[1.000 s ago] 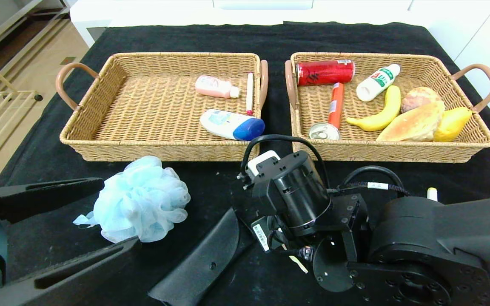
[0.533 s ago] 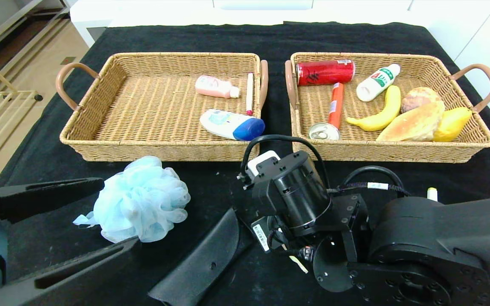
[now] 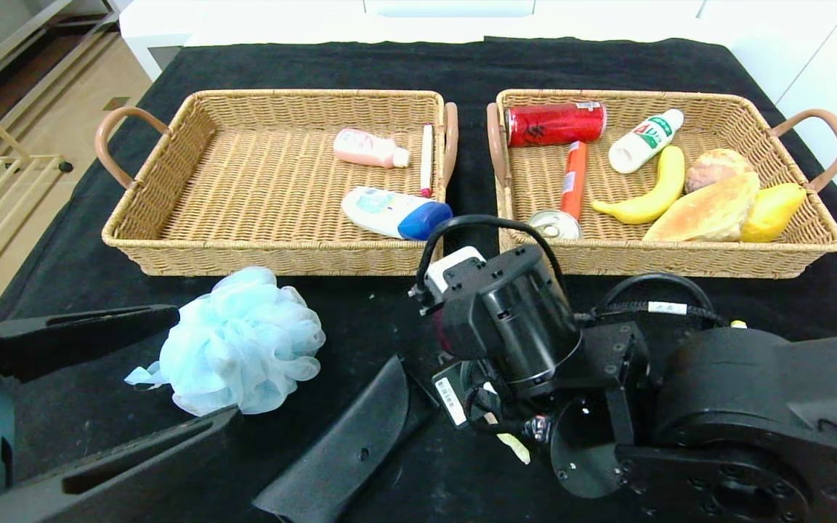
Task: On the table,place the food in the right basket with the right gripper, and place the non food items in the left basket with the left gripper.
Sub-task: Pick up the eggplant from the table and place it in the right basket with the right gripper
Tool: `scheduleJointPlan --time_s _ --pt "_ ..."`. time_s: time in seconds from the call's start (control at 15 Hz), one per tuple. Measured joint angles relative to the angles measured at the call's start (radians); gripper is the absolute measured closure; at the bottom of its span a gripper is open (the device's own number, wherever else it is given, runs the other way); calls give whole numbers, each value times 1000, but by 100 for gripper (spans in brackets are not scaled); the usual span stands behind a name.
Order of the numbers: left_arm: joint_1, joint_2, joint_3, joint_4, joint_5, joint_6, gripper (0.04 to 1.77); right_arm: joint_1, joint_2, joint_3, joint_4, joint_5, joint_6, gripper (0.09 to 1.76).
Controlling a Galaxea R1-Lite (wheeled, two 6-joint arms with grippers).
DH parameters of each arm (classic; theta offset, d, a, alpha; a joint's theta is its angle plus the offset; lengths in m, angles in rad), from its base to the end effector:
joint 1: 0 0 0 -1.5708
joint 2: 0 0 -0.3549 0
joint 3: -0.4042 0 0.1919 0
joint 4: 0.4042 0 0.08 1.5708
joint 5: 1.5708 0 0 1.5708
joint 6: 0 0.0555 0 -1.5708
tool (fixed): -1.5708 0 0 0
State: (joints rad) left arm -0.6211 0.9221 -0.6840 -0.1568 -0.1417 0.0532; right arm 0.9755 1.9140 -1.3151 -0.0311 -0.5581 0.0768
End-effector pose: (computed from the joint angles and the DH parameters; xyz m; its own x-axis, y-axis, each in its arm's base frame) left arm 0.0844 -0.0700 0.3036 0.7202 -0.6890 -0.0804 0.6931 0.7196 0.0415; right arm 0.2570 0.3270 0.2287 0.8395 0.2952 -0.4562 -0.4275 0.8770 -0.2193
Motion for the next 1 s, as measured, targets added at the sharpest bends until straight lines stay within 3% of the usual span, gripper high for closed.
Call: scheduleJointPlan --time_s 0.67,1.0 --pt "0 2 3 0 -1 1 9 -95 -196 2 70 3 -5 104" --pt "-1 3 3 0 -1 1 9 -211 -245 -45 81 2 -38 104"
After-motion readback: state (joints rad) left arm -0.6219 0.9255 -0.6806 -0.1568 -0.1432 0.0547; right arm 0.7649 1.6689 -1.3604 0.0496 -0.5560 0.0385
